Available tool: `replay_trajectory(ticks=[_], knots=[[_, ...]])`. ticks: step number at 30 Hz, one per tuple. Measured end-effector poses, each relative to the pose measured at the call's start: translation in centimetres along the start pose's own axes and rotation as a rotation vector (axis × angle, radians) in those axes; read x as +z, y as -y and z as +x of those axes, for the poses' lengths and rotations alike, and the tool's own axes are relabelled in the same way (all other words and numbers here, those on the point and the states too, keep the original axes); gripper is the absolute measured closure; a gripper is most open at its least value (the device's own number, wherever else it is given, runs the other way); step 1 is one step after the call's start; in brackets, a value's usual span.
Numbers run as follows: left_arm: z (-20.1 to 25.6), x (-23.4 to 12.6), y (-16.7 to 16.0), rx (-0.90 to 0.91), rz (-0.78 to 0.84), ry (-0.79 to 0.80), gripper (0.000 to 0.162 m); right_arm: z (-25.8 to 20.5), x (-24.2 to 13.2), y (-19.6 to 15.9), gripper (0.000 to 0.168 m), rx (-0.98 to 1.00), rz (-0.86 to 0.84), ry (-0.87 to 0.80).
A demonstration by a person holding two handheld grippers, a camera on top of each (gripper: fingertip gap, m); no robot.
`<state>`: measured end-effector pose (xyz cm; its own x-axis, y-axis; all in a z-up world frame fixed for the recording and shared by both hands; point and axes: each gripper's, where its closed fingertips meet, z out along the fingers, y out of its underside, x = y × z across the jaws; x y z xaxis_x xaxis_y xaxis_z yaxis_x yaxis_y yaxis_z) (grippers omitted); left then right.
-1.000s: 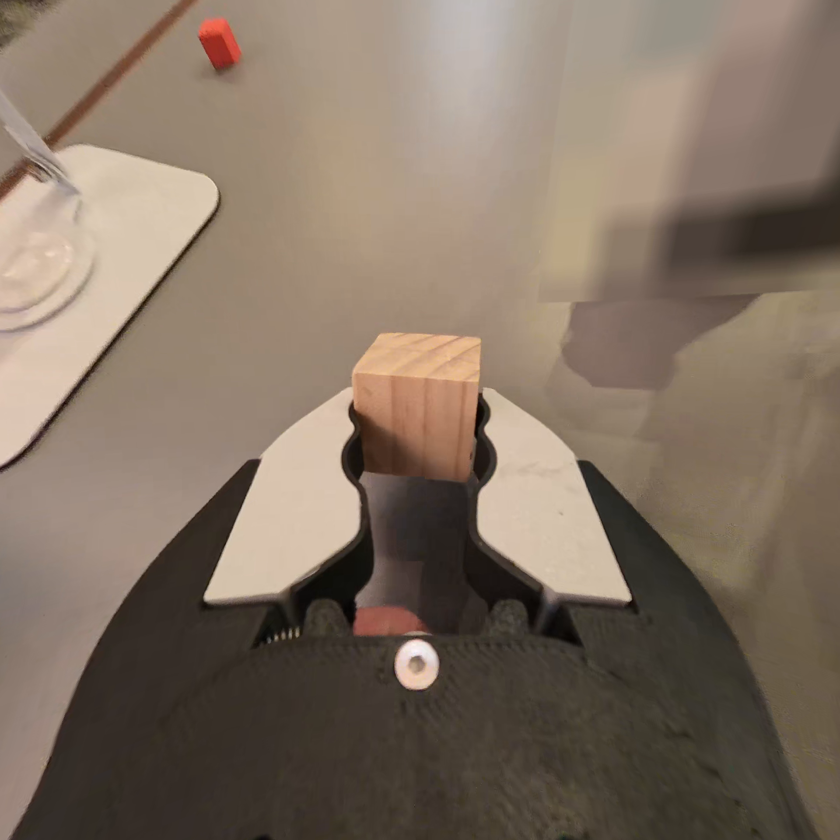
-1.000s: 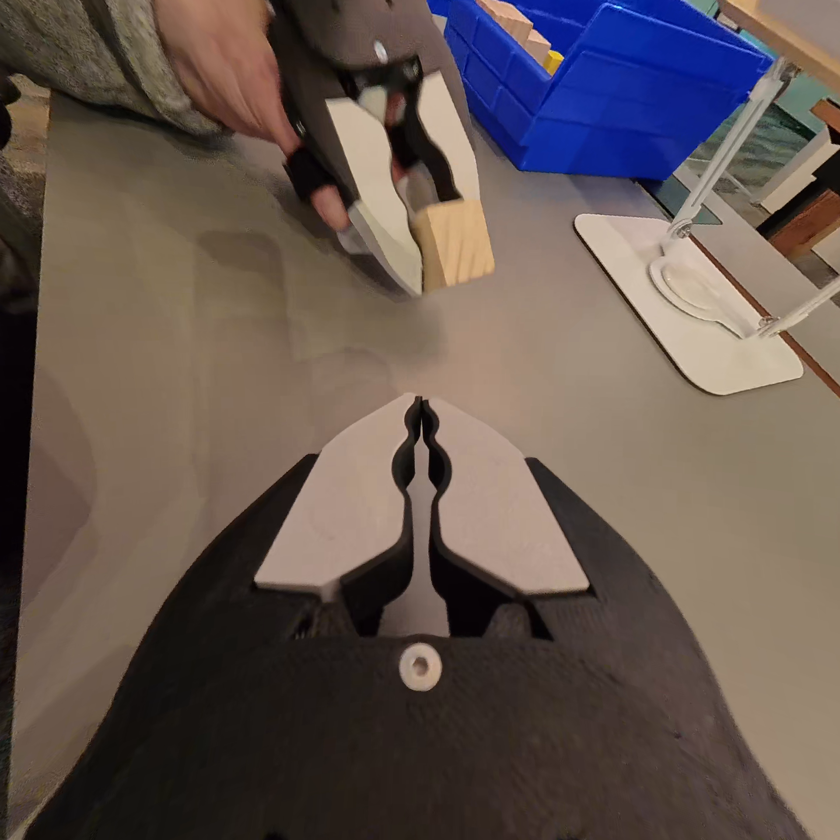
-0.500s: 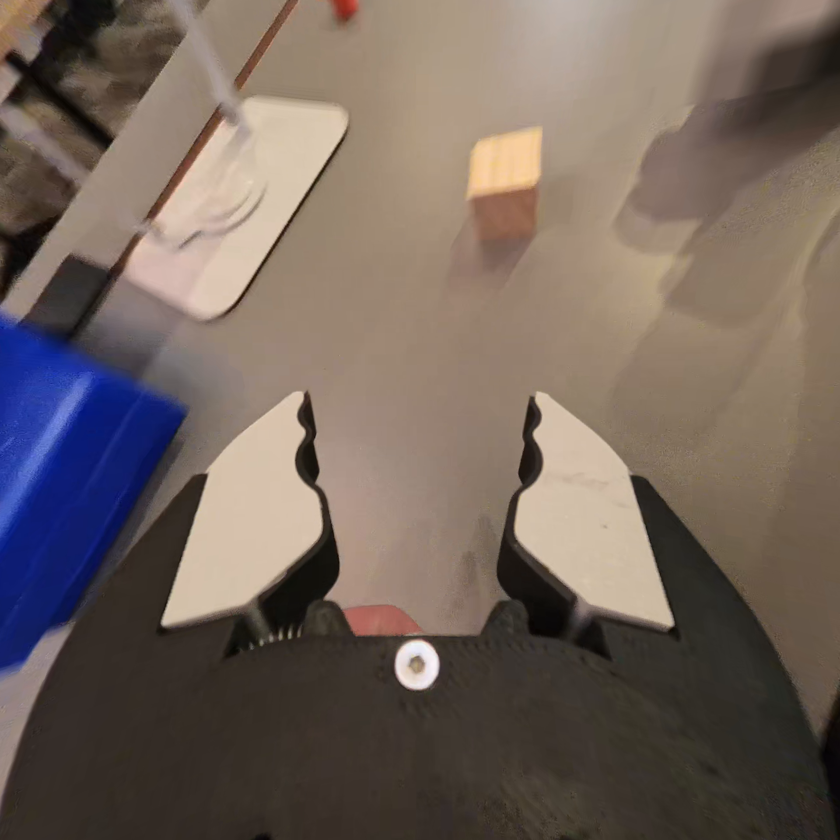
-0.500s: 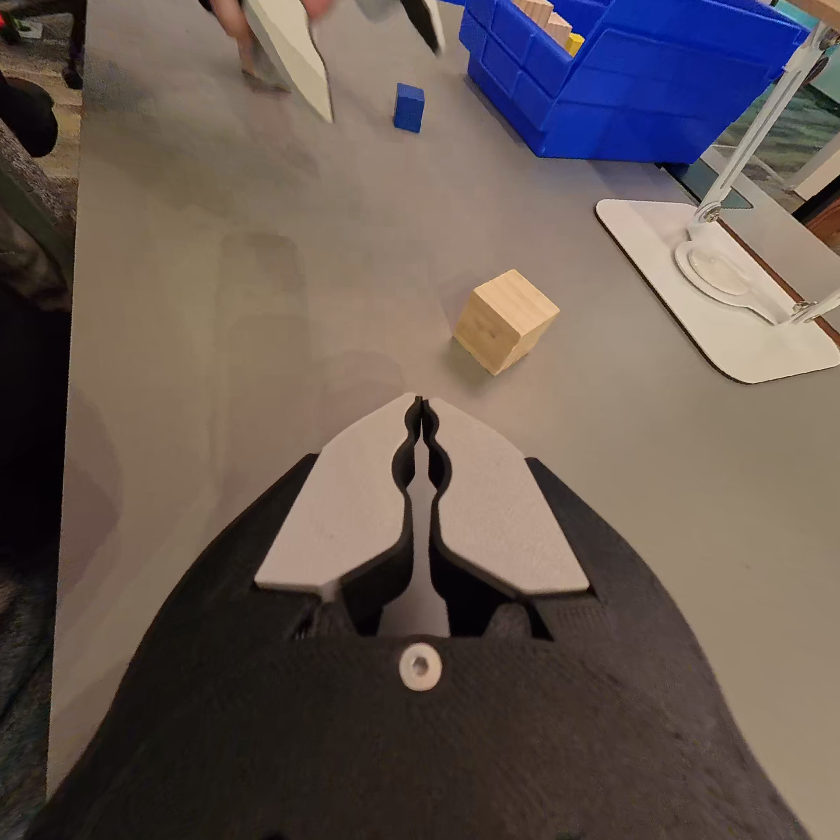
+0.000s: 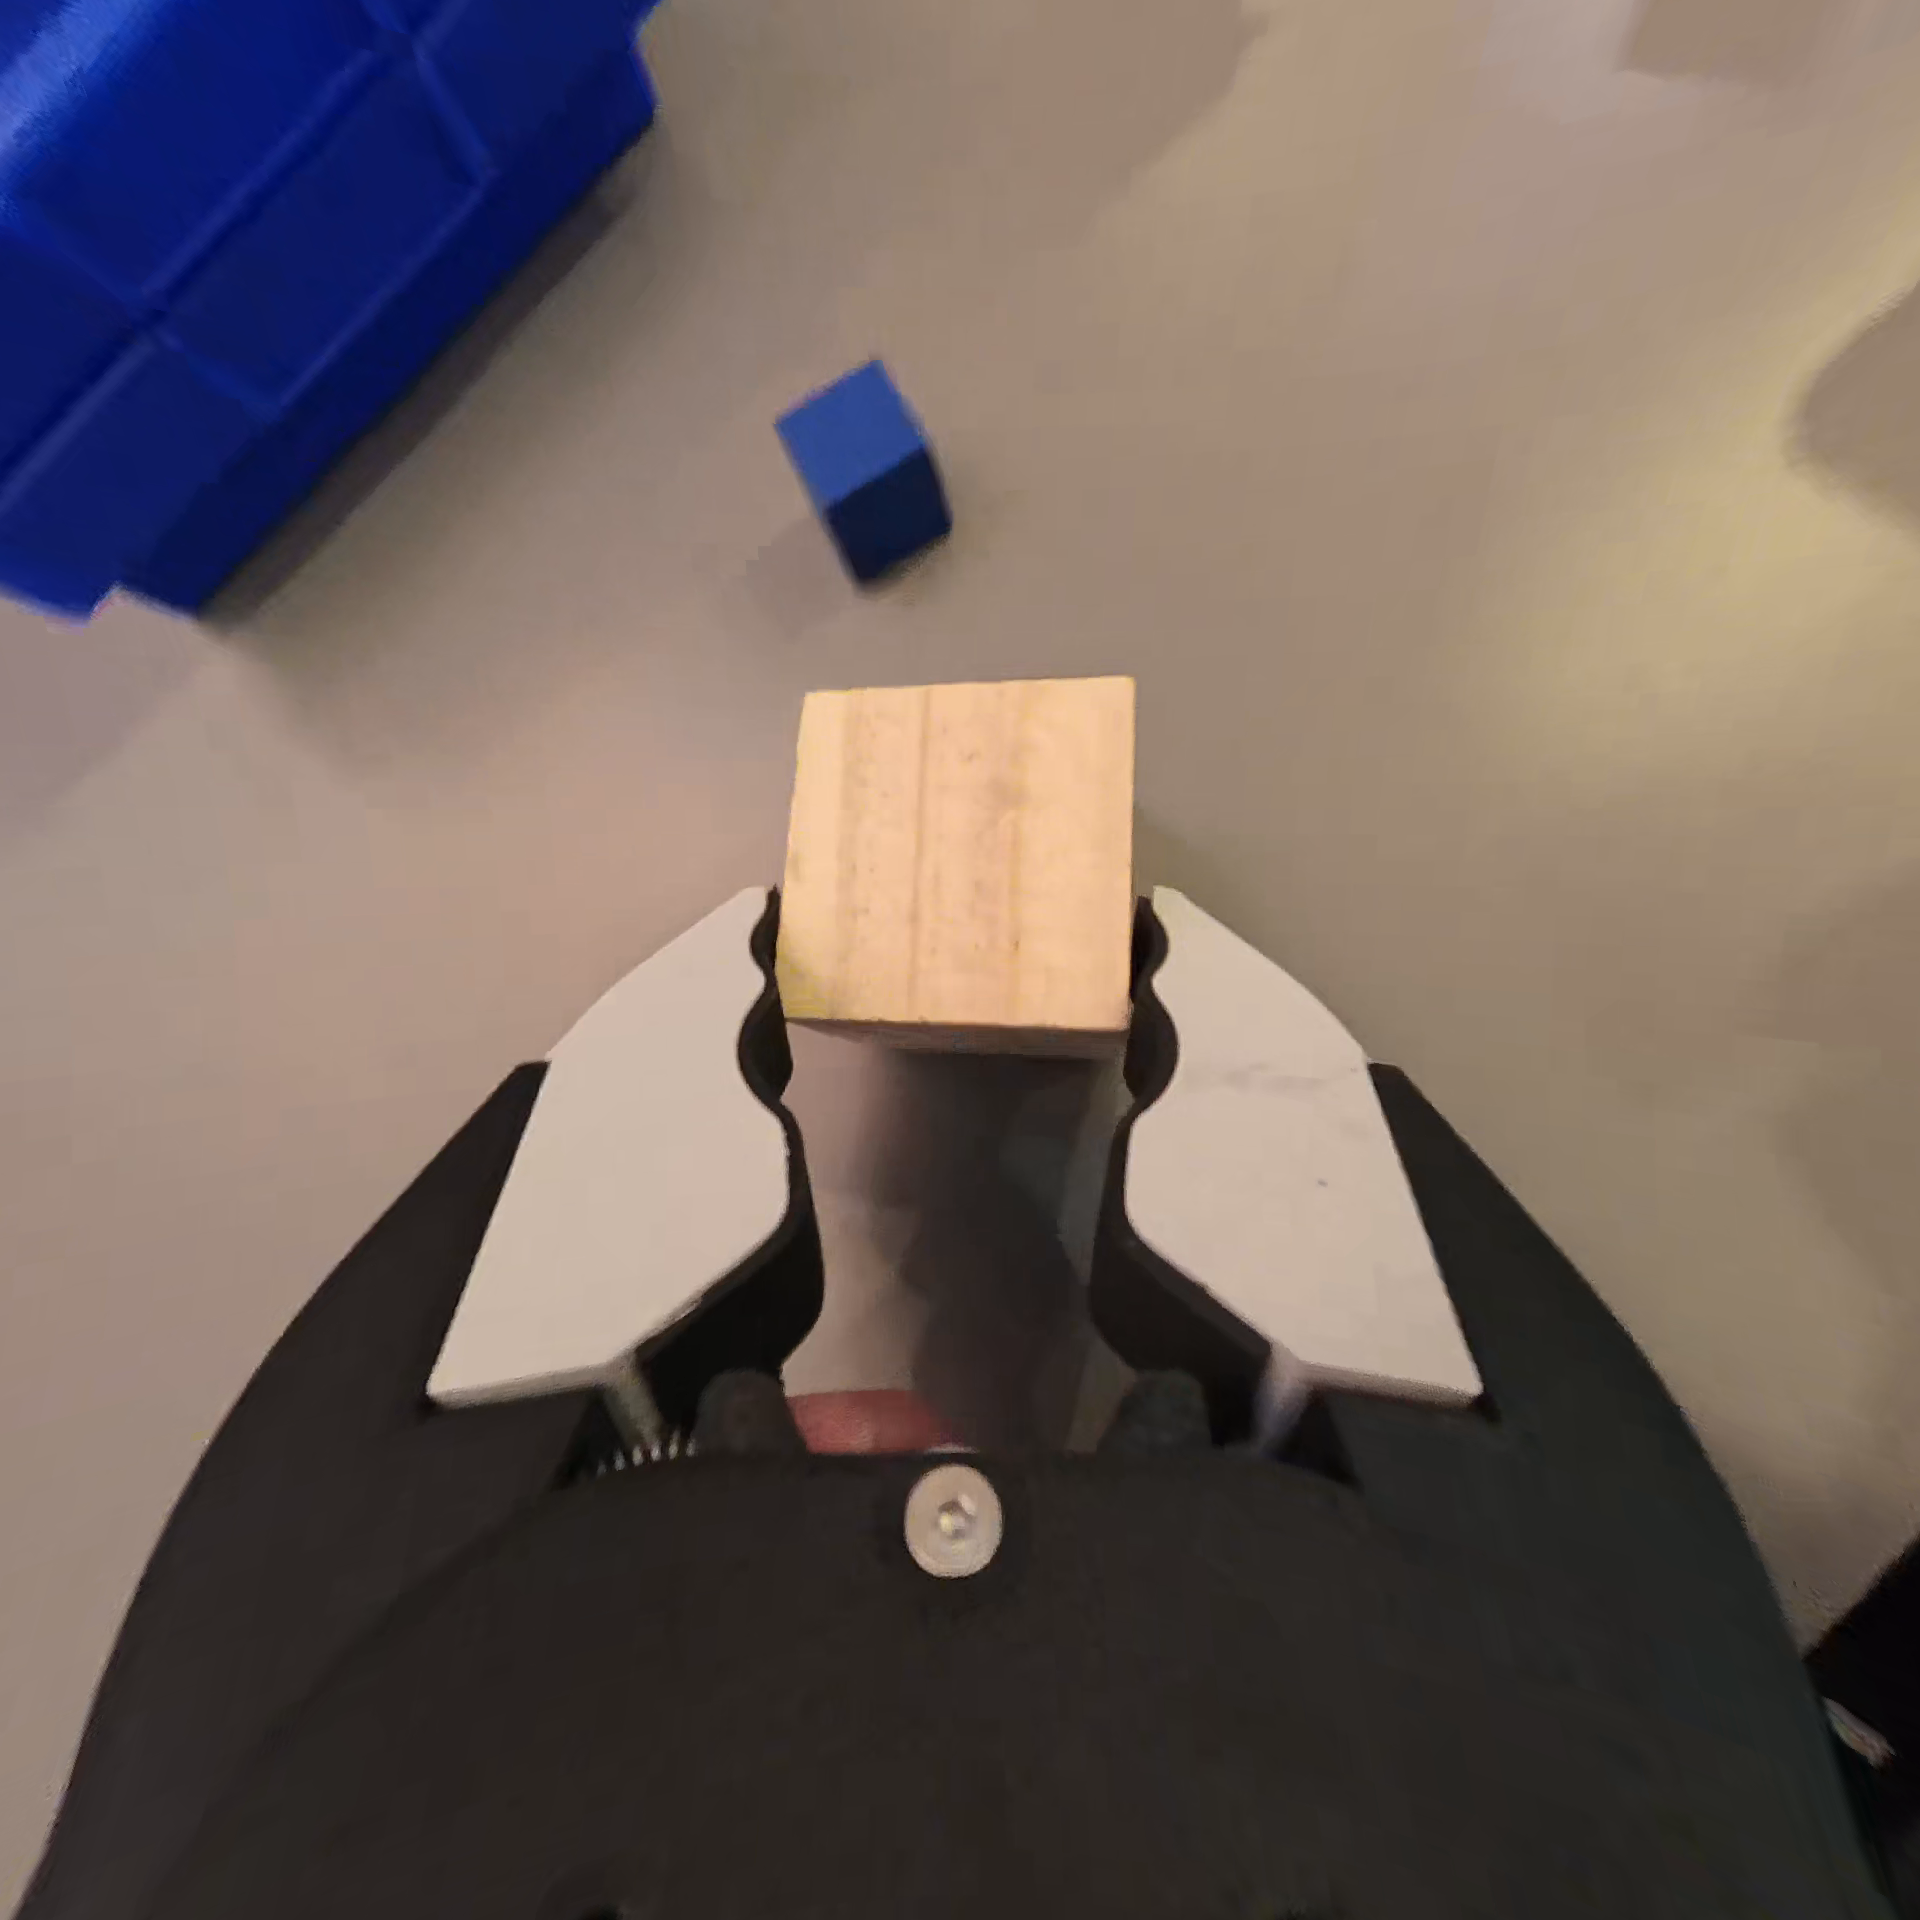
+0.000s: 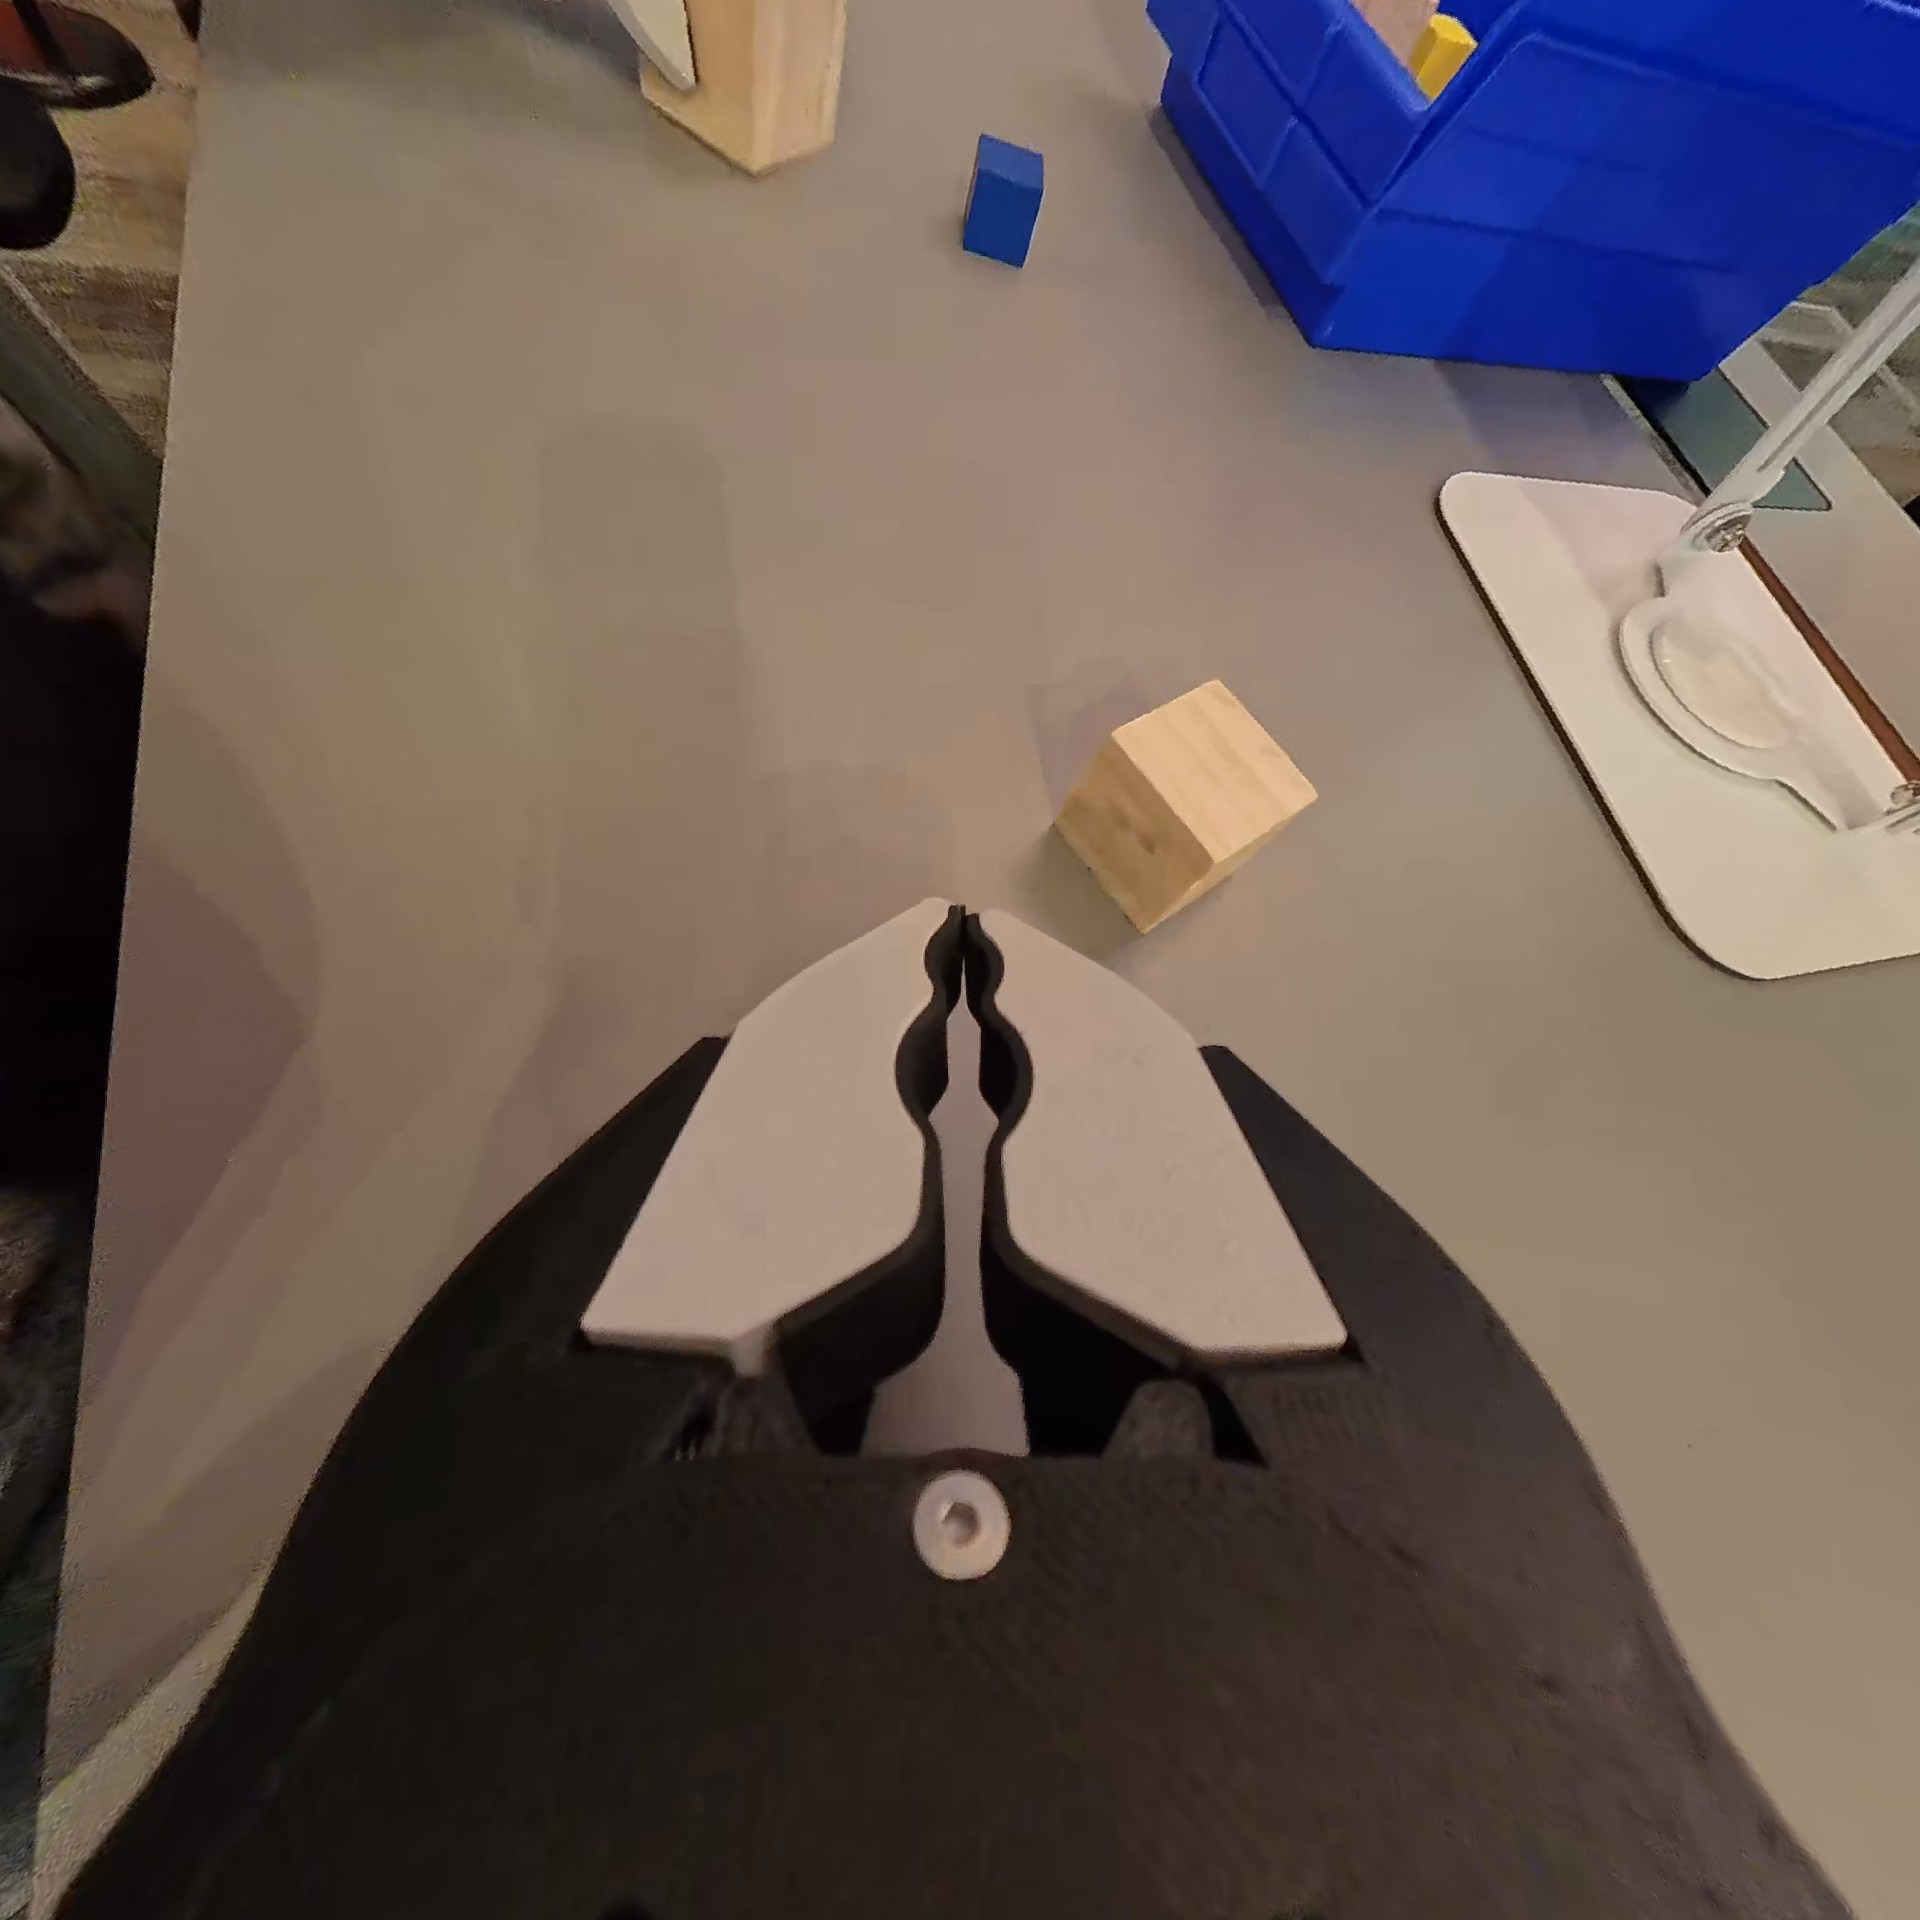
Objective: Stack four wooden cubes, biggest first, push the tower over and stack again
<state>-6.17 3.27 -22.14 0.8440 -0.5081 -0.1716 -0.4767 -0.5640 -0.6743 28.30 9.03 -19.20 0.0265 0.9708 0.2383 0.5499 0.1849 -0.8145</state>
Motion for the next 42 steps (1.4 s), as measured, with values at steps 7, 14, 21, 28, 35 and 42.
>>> replay_trajectory(ticks=[7, 14, 21, 28, 35, 42], knots=[[6.4, 5.9, 9.1, 0.154, 0.099, -0.162, 0.1, 1.7, 0.5, 0.5, 0.168, 0.022, 0.023, 0.018], [11.5, 11.1, 15.0, 0.273, 0.127, -0.274, 0.1, 3.3, 0.7, -0.1, 0.168, 0.056, 0.015, 0.023], [13.1, 13.0, 17.3, 0.281, 0.178, -0.277, 0.099, 3.8, 0.3, -0.9, 0.168, 0.086, 0.04, 0.033], [12.8, 13.5, 17.3, 0.271, 0.139, -0.273, 0.08, 4.2, 0.3, -1.3, 0.168, 0.108, 0.05, 0.037], [12.0, 13.6, 17.9, 0.27, 0.183, -0.216, 0.096, 5.1, -0.1, -1.7, 0.168, 0.135, 0.072, 0.009], [8.6, 11.4, 18.4, 0.179, 0.242, -0.168, 0.096, 6.1, -0.7, -2.0, 0.168, 0.169, 0.094, -0.021]])
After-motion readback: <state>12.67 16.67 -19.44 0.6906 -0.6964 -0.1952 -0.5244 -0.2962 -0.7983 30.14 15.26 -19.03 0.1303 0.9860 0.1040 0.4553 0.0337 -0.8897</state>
